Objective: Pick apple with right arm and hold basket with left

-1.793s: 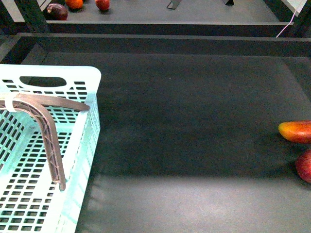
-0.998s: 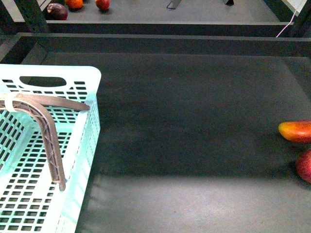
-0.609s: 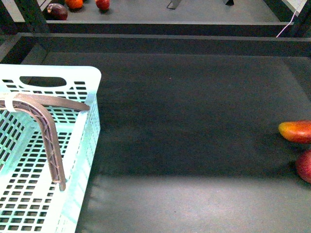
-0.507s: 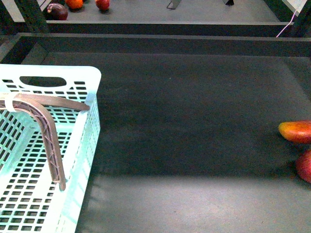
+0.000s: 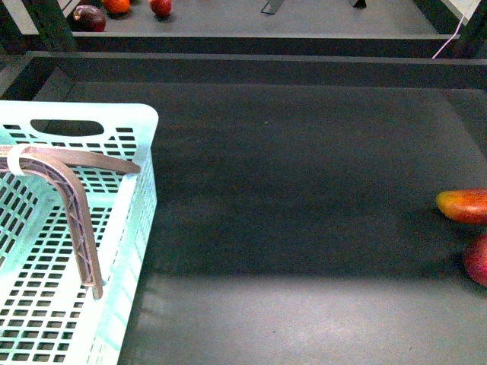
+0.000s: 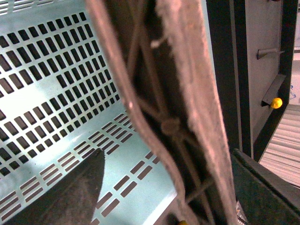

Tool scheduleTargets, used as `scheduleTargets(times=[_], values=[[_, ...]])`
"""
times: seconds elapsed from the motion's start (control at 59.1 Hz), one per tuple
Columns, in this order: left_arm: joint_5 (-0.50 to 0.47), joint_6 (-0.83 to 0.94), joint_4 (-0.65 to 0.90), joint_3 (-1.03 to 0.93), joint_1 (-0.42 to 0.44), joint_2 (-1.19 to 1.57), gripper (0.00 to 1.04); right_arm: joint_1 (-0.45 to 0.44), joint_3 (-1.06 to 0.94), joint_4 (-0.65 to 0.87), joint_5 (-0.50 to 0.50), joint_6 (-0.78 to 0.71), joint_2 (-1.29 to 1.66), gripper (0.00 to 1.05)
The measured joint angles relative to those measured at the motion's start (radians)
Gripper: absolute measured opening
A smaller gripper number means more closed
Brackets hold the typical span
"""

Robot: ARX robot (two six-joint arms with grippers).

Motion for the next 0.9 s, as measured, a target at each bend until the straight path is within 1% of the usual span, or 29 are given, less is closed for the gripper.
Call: scheduleTargets(times=[0.034, 0.118, 0.169, 0.22, 0.288, 0.321, 0.372, 0.457, 0.575, 0.778, 0.896], values=[[-0.003, -0.005, 0.0, 0.01, 0.0, 0.013, 0.73, 0.0, 0.0, 0.0, 0.0, 0.0, 0.0, 0.96], [-0.008, -0.011, 0.0, 0.027, 0.0, 0.034, 0.6, 0.0, 0.0, 0.0, 0.0, 0.0, 0.0, 0.96], [-0.017, -0.014, -0.003, 0.041, 0.001, 0.05, 0.5, 0.0, 0.0, 0.0, 0.0, 0.0, 0.0, 0.96], [-0.018, -0.018, -0.007, 0.05, 0.001, 0.058, 0.42, 0.0, 0.0, 0.0, 0.0, 0.0, 0.0, 0.96], [-0.02, -0.021, -0.014, 0.065, 0.001, 0.063, 0.28, 0.0, 0.0, 0.0, 0.0, 0.0, 0.0, 0.96], [-0.021, -0.026, -0.019, 0.072, 0.0, 0.063, 0.2, 0.0, 0.0, 0.0, 0.0, 0.0, 0.0, 0.96], [-0.022, -0.077, -0.028, 0.075, 0.0, 0.062, 0.13, 0.0, 0.0, 0.0, 0.0, 0.0, 0.0, 0.96], [-0.021, -0.143, -0.04, 0.079, 0.0, 0.054, 0.08, 0.0, 0.0, 0.0, 0.0, 0.0, 0.0, 0.96], [-0.018, -0.152, -0.058, 0.079, -0.005, 0.028, 0.07, 0.0, 0.0, 0.0, 0.0, 0.0, 0.0, 0.96], [0.002, -0.058, -0.088, 0.075, -0.034, -0.062, 0.07, 0.0, 0.0, 0.0, 0.0, 0.0, 0.0, 0.96], [0.027, -0.029, -0.119, 0.079, -0.079, -0.128, 0.07, 0.0, 0.0, 0.0, 0.0, 0.0, 0.0, 0.96]])
